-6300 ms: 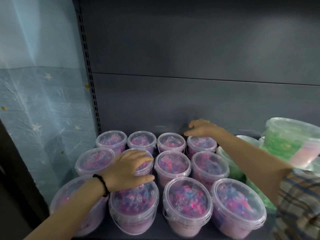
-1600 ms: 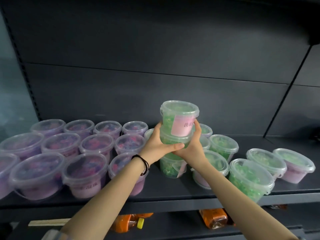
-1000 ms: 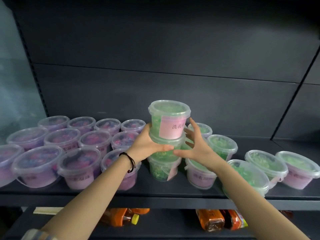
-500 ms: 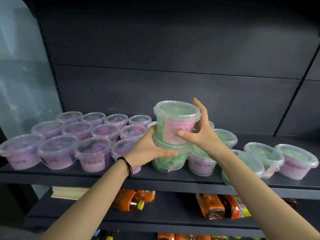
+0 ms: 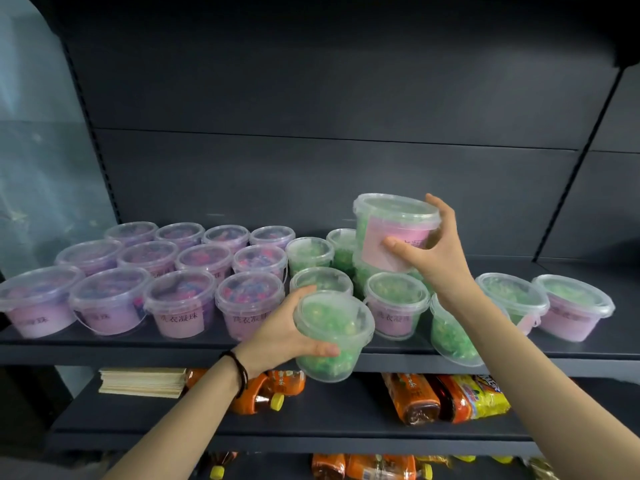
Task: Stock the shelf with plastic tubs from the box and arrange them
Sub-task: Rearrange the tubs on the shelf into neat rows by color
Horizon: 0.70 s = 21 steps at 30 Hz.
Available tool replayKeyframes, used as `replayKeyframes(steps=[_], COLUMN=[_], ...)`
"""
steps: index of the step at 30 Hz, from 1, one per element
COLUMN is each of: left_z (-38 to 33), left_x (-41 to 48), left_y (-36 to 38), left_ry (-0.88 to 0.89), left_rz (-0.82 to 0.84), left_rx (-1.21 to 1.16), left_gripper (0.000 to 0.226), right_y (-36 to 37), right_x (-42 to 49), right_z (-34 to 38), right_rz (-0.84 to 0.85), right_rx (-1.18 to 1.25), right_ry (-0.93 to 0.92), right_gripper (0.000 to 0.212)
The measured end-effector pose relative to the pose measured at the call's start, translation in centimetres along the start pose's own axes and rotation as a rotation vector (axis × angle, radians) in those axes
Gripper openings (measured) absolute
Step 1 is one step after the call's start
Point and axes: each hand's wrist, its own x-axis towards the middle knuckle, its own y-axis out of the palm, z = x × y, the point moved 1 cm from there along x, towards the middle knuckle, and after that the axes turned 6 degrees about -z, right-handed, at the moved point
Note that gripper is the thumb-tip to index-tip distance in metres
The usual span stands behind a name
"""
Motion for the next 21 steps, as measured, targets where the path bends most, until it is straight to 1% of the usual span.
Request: replayKeyframes(steps=[3, 5, 7, 11, 17, 19, 21], left_z=[0.8, 1.2, 1.5, 2.1, 2.8, 2.6, 2.4], left_x=[0.7, 1.6, 2.4, 3.2, 3.3, 3.5, 3.7], left_y=[0.6, 0.9, 1.4, 2.2, 1.4, 1.0, 1.0], left_ry=[0.031, 0.05, 0.079, 0.112, 0.101, 0.075, 0.061], left_rz=[-0.104, -0.166, -0.173, -0.171, -0.248, -0.24, -0.216], left_rx=[0.032, 0.057, 0.127, 0.238, 0.287, 0.29, 0.298], left_gripper=[0.088, 0.093, 0.101, 0.111, 0.104, 0.104, 0.102], right_y=[-0.9, -1.3, -1.4, -1.1, -1.7, -1.9, -1.8], right_x=[-0.1, -0.4, -0.6, -0.8, -0.3, -0.5, -0.7], right_z=[-1.9, -3.3, -4.5, -6.0, -6.1, -5.9, -5.6], right_rz=[-0.095, -0.157, -0.187, -0.165, -0.142, -0.139, -0.135], right_rx=[-0.133, -0.234, -0.324, -0.445, -0.515, -0.561, -0.615], right_ry=[0.03, 0.058, 0.079, 0.108, 0.127, 0.111, 0.051], right_gripper=[0.099, 0.104, 0.106, 0.108, 0.113, 0.114, 0.112])
